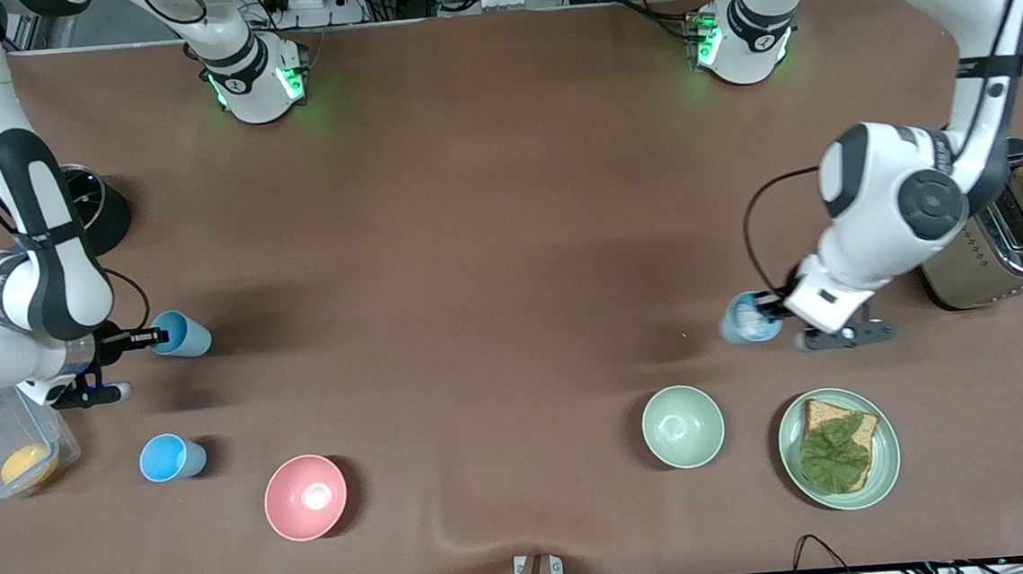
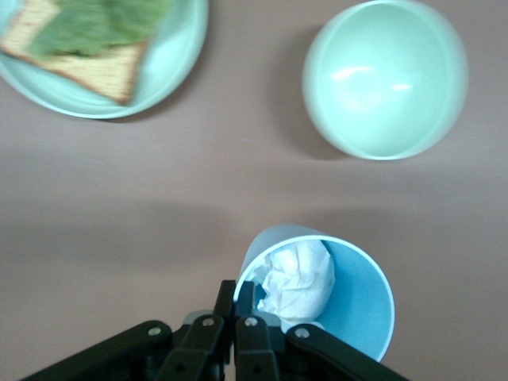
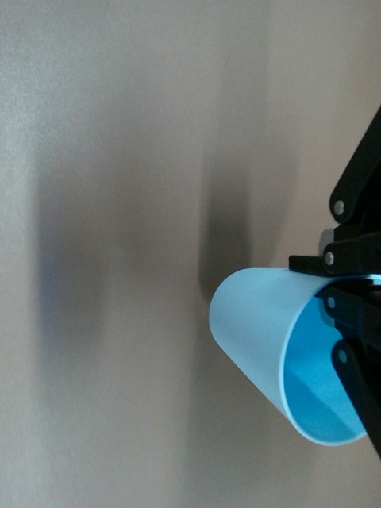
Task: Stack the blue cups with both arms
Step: 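Carry the tissue cup with the left gripper toward the table middle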
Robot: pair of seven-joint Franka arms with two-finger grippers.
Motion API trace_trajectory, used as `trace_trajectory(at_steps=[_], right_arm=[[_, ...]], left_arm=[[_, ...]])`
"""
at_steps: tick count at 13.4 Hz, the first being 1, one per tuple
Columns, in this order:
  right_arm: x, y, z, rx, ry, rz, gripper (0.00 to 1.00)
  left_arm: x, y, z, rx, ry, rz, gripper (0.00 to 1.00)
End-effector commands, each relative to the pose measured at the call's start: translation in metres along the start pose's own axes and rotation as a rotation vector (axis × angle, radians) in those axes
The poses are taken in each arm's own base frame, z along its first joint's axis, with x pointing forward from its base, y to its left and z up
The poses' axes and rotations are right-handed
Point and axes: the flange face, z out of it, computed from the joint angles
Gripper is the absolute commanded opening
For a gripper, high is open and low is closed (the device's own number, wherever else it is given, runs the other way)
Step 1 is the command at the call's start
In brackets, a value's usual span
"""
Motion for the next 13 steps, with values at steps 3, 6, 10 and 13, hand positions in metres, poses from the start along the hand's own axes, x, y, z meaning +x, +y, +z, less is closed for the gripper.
trace_trajectory(at_steps=[3,6,10,13], right_arm=[[-0.016,-0.052,-0.067,0.021,-0.04,-0.027,0.0],[-0.017,-0.091,-0.097,0.053,-0.084,0.025,0.0],[-0.019,-0.147,-0.113,0.063,-0.102,0.12,0.0],[-0.023,-0.19,-0.117,0.086,-0.117,0.193,0.0]], left_arm=[[-0.04,0.132,0.006,-0.043,-0.034,-0.12,0.0],[-0.073,0.203,0.033,-0.043,-0.072,-0.204,0.0],[-0.111,0.26,0.07,0.0,-0.071,-0.237,0.0],[-0.128,0.277,0.102,0.012,-0.055,-0.262,0.0]])
